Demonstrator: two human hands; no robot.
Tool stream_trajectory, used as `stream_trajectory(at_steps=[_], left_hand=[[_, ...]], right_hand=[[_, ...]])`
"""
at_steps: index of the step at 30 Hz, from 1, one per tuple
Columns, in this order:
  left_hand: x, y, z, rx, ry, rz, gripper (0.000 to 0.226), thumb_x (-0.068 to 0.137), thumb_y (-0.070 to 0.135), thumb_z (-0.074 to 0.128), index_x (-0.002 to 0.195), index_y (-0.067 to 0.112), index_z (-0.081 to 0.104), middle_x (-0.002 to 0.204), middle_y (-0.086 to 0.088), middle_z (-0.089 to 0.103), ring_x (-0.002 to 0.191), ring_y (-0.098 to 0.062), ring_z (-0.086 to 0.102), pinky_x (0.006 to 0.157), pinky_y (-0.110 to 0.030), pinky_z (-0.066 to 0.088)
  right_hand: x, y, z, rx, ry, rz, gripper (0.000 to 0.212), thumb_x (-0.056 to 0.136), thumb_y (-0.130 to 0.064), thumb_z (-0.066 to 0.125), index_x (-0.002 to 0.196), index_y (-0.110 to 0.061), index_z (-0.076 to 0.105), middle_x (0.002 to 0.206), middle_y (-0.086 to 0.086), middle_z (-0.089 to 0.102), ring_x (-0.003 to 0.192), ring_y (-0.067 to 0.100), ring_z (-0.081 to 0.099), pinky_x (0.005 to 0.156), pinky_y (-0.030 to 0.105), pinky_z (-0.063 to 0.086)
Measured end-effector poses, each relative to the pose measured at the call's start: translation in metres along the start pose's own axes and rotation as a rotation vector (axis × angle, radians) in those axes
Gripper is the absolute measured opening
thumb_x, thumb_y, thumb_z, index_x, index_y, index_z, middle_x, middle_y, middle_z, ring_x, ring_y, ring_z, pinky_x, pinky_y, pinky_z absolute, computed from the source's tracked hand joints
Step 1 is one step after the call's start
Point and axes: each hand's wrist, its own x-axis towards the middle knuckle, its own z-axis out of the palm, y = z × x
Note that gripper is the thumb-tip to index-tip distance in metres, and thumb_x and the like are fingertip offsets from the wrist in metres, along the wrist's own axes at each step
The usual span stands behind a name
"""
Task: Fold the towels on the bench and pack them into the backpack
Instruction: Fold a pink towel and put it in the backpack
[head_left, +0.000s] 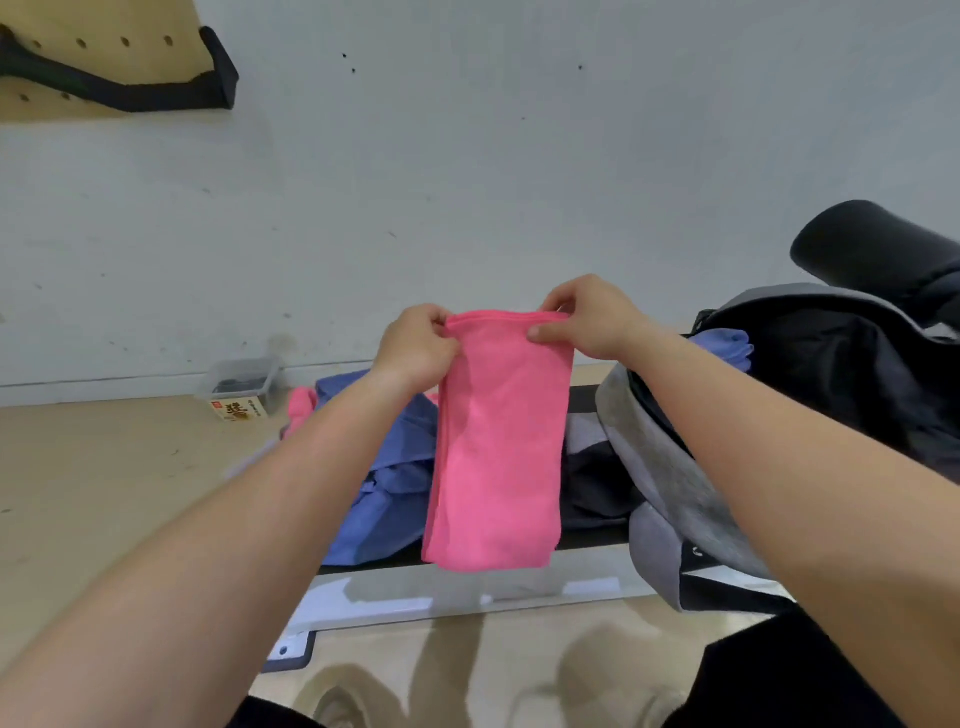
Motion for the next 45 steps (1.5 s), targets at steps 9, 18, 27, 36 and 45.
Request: stream_trajectory(at_steps=[9,18,27,36,45], left_hand=[[0.056,-0.028,0.032,0.187,0.051,0.025,0.022,0.08,0.005,0.057,0.083,0.026,0.063,0.07,0.004,0.066,0.07,-0.019,0.064,0.067,-0.027,0.047],[-0.039,-0.046,0.013,-0.058,-0.064,0.1,0.026,0.079,-0.004,0.056,0.086,0.018,0.068,0.089,0.0,0.074,0.079,-0.016,0.073,0.07,-0.029,0.058],[-0.121,-0.093,0.019,0.245,-0.256,0.334,0.028,0.07,0.014,0.053,0.087,0.036,0.056,0.098,0.009,0.062,0.092,-0.013,0.061,0.083,-0.04,0.051],[-0.13,-0.115,0.023,0.652,-0.219,0.509,0.019,0.077,0.023,0.058,0.096,0.027,0.056,0.114,0.016,0.054,0.084,-0.017,0.059,0.053,-0.038,0.049],[-0.106,-0.085,0.065,0.774,0.021,0.643,0.024,0.087,0.018,0.054,0.104,0.014,0.071,0.113,-0.003,0.066,0.106,-0.029,0.06,0.085,-0.039,0.044]], right_hand=[[0.041,0.038,0.029,-0.034,0.133,0.002,0.01,0.079,-0.022,0.078,0.084,-0.015,0.073,0.072,0.002,0.069,0.069,0.02,0.066,0.062,0.031,0.051],[-0.065,0.045,0.064,0.134,0.162,-0.02,0.01,0.077,-0.013,0.075,0.083,-0.021,0.072,0.075,-0.012,0.068,0.059,-0.002,0.058,0.064,0.021,0.051],[-0.147,0.058,0.105,-0.256,0.0,-0.104,0.014,0.078,-0.023,0.068,0.09,-0.03,0.065,0.087,-0.015,0.056,0.079,0.006,0.053,0.061,0.024,0.044],[-0.154,0.065,0.124,-0.402,-0.053,-0.212,0.02,0.078,-0.041,0.063,0.094,-0.03,0.066,0.099,-0.012,0.057,0.089,0.015,0.055,0.066,0.034,0.05],[-0.119,0.054,0.141,-0.421,0.187,-0.317,0.038,0.091,-0.022,0.048,0.124,-0.012,0.064,0.123,0.007,0.061,0.108,0.03,0.058,0.091,0.042,0.049]])
